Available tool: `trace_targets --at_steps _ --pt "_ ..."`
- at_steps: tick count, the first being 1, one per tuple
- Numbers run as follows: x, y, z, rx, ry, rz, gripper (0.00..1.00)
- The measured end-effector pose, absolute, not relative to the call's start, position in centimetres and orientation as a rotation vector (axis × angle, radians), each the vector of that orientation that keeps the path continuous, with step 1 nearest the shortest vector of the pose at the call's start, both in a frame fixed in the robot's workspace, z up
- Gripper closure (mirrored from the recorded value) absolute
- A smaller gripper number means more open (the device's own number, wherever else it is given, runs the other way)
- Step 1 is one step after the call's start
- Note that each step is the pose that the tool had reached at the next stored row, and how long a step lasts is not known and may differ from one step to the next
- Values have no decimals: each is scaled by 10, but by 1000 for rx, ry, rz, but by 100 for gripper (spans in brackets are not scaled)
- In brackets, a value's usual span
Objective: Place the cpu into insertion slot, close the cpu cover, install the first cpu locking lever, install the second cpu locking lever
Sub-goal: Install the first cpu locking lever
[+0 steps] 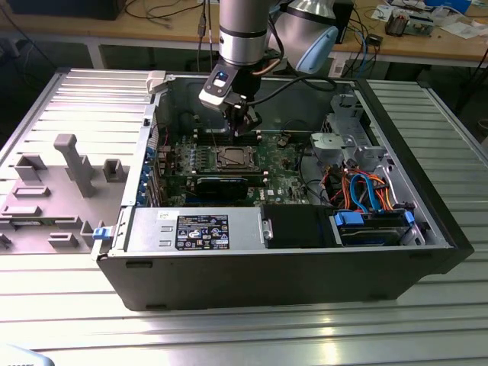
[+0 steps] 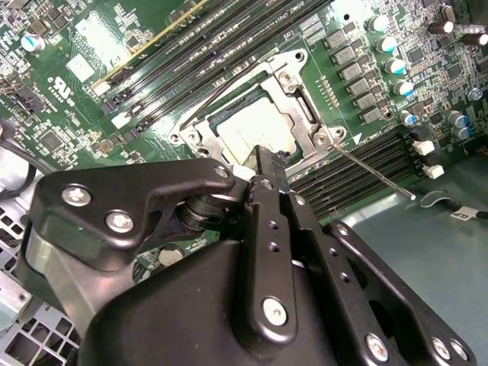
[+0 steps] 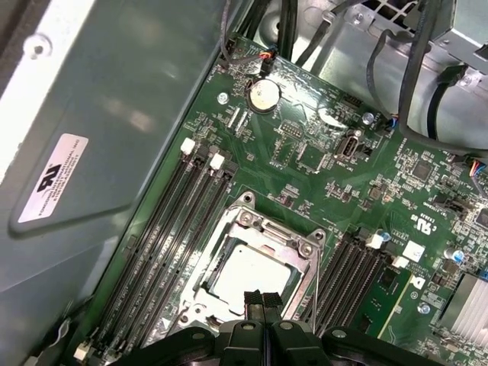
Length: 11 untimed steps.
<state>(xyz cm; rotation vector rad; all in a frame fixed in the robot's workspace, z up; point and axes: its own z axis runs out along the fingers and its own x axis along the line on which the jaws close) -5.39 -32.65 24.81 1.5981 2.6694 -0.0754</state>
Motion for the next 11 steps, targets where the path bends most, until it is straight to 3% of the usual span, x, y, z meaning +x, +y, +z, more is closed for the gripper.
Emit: trace_targets --at_steps 11 --pt "-54 -327 248 1561 2690 -75 89"
